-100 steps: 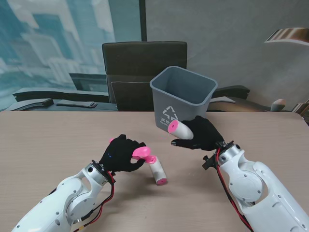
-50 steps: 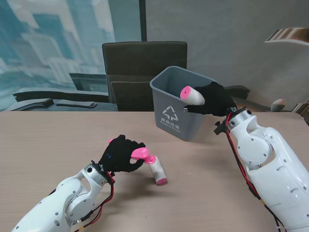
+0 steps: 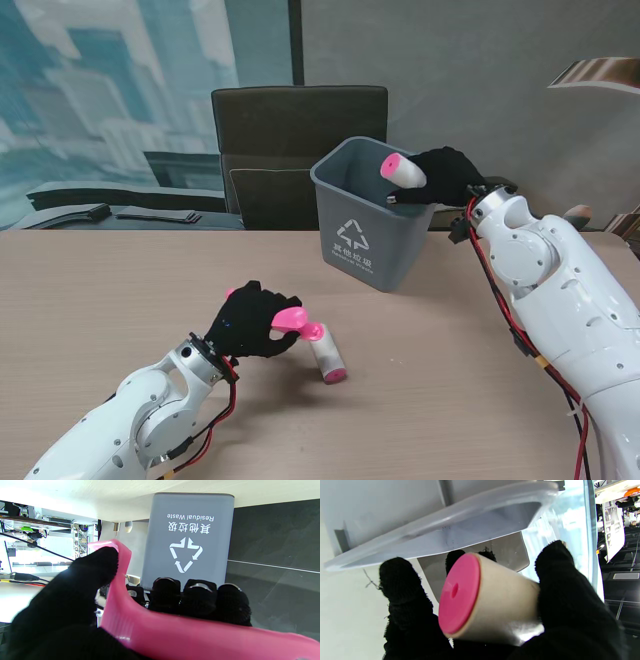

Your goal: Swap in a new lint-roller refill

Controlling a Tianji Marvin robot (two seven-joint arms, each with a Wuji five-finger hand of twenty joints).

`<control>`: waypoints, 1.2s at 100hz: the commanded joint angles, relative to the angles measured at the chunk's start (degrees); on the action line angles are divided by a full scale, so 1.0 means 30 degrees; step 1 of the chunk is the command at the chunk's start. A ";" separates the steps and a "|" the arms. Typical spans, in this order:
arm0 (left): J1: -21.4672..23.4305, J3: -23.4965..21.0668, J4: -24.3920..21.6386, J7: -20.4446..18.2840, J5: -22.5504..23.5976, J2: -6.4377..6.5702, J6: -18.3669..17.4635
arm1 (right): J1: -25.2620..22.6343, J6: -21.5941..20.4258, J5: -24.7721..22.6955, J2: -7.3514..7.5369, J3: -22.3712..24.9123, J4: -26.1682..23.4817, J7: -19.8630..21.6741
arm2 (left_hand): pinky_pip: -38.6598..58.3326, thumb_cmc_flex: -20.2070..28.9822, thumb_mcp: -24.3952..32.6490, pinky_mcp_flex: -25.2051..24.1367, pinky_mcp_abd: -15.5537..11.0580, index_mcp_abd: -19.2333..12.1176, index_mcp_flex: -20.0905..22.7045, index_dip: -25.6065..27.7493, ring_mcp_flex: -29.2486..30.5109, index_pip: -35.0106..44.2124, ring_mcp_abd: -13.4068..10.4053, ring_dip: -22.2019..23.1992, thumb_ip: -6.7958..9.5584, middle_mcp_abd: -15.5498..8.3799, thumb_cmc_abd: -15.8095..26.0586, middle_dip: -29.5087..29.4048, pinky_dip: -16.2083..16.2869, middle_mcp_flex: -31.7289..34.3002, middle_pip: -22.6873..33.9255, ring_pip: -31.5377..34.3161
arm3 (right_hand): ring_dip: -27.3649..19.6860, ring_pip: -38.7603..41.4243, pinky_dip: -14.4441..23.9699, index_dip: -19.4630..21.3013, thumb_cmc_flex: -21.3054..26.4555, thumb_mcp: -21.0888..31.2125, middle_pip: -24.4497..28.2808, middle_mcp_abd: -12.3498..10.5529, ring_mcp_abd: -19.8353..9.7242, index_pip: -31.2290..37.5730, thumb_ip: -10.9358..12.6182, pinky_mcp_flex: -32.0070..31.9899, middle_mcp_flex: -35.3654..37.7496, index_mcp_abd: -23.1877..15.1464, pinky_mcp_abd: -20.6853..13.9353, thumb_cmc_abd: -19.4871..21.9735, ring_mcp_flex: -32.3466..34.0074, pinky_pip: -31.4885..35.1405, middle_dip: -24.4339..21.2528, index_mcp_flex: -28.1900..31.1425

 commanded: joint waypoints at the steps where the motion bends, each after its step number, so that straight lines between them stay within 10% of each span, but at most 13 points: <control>1: 0.0038 0.0019 -0.0038 -0.0326 -0.0052 -0.0087 -0.0027 | 0.0387 0.0023 0.0098 -0.0254 -0.0205 0.0229 0.0308 | 0.1495 0.1653 0.2459 0.0211 -0.0832 -0.0646 0.0256 0.0254 0.0649 0.1044 0.0558 -0.0264 0.0815 -0.0324 0.1067 -0.0487 -0.0297 0.0538 0.0285 0.0354 | -0.0157 -0.0583 0.0082 -0.0213 0.2303 0.1076 -0.0151 -0.0480 -0.9301 -0.0036 0.0393 0.0423 -0.0462 -0.3590 0.0055 0.5743 -0.1260 0.0746 -0.0065 0.0981; 39: 0.0098 -0.0006 -0.0043 -0.0276 -0.0055 -0.0090 -0.0040 | 0.2269 0.0109 0.0990 -0.0522 -0.2095 0.2372 0.0382 | 0.1487 0.1652 0.2462 0.0202 -0.0830 -0.0648 0.0261 0.0250 0.0624 0.1048 0.0569 -0.0273 0.0806 -0.0312 0.1062 -0.0492 -0.0300 0.0527 0.0286 0.0358 | -0.1224 -0.3026 -0.0013 -0.2214 0.3089 -0.1047 -0.1486 0.0006 -0.8946 -0.0728 0.0639 0.0150 -0.2970 -0.3790 -0.0091 0.6418 -0.3316 0.0570 -0.1025 -0.1550; 52: 0.0125 -0.0031 -0.0035 -0.0225 -0.0059 -0.0097 -0.0024 | 0.2573 0.0218 0.1097 -0.0488 -0.2435 0.2694 0.0782 | 0.1487 0.1659 0.2445 0.0201 -0.0828 -0.0640 0.0245 0.0249 0.0624 0.1040 0.0582 -0.0272 0.0796 -0.0311 0.1062 -0.0494 -0.0299 0.0525 0.0285 0.0361 | -0.2358 -0.5545 -0.0144 -0.3067 0.2120 -0.1790 -0.2399 0.0469 -0.8452 -0.2870 0.1118 -0.0418 -0.5505 -0.2423 -0.0094 0.6147 -0.5121 0.0089 -0.1664 -0.3827; 64: 0.0155 -0.0064 -0.0031 -0.0194 -0.0046 -0.0095 -0.0040 | 0.2721 0.0286 0.1190 -0.0460 -0.2632 0.2860 0.1074 | 0.1486 0.1671 0.2424 0.0201 -0.0832 -0.0636 0.0231 0.0243 0.0625 0.1029 0.0578 -0.0272 0.0773 -0.0303 0.1079 -0.0496 -0.0299 0.0513 0.0279 0.0362 | -0.3475 -0.7583 -0.0414 -0.1208 0.0410 -0.1284 -0.2726 0.0818 -0.8091 -0.6776 0.1915 -0.1013 -0.7183 -0.1337 -0.0038 0.6184 -0.6222 -0.0610 -0.2217 -0.4046; 120: 0.0223 -0.0127 -0.0084 -0.0307 -0.0130 -0.0101 -0.0116 | 0.3134 0.0242 0.1979 -0.0359 -0.3100 0.3386 0.2308 | 0.1478 0.1674 0.1822 0.0190 -0.0878 -0.0710 0.0140 -0.0112 0.0599 0.0831 0.0551 -0.0293 -0.0186 -0.0287 0.1179 -0.0539 -0.0310 0.0477 0.0188 0.0316 | -0.5512 -1.1108 -0.1144 -0.2505 -0.3253 -0.2390 -0.3524 0.1901 -0.7906 -1.0548 0.2103 -0.3373 -1.3065 0.1086 0.0099 0.4644 -0.9574 -0.3282 -0.3398 -0.8691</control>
